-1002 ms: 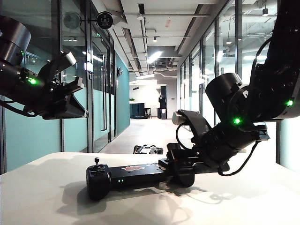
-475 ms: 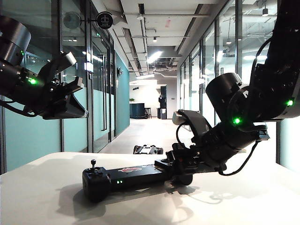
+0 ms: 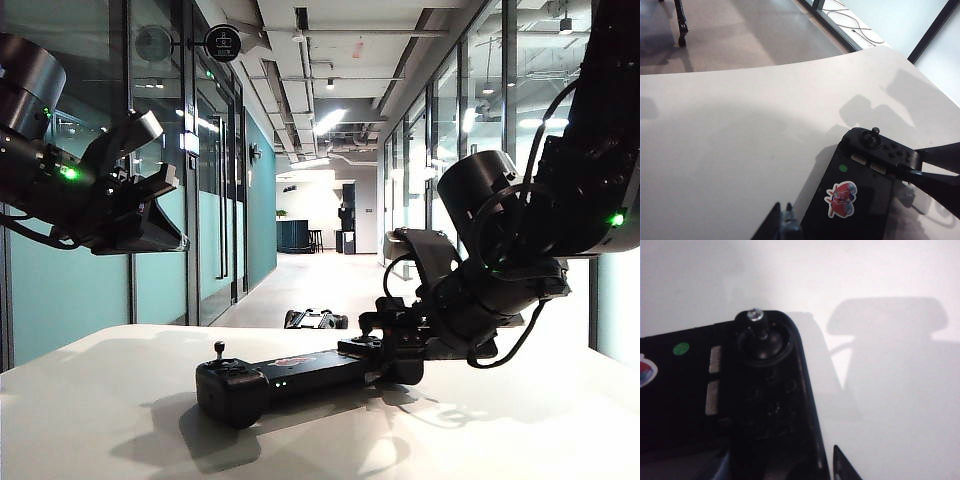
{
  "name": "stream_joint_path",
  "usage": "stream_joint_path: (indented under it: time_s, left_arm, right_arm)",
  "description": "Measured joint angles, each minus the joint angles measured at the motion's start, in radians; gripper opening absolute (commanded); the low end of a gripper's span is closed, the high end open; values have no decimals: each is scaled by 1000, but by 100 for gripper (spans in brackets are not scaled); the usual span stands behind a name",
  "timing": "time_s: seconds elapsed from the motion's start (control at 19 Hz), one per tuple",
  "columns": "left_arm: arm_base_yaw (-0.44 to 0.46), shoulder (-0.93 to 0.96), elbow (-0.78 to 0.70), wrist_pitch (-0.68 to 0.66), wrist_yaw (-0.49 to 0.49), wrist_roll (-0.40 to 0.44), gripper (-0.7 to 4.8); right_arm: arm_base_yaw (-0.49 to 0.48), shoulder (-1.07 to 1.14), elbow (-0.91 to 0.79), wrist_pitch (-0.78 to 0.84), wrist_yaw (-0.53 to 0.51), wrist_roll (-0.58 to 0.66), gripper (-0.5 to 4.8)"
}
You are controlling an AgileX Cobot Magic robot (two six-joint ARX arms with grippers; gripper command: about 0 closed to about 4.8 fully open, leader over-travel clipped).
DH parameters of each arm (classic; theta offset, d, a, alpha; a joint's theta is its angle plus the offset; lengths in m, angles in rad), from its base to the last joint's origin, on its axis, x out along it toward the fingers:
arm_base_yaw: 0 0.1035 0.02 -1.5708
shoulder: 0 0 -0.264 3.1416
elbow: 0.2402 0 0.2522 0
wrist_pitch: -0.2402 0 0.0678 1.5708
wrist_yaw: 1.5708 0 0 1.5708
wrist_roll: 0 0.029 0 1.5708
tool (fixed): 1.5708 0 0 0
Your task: Push the left joystick on the remote control sitting on the white table forward to make the robot dog walk in a straight line until it approaches the door.
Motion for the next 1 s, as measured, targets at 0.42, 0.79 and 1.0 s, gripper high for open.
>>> stream_joint_path:
  time_s: [0.42, 0.79, 1.0]
  left_arm:
    - [0, 0, 0, 0, 0, 0, -5]
    - [0, 0, 0, 0, 0, 0, -5]
    - [0, 0, 0, 0, 0, 0, -5]
  right_arm:
    - [-2, 0, 0, 6, -138, -167, 315]
    - [-4, 0, 0, -6, -168, -192, 276]
    - [-4, 0, 0, -49, -168, -220, 278]
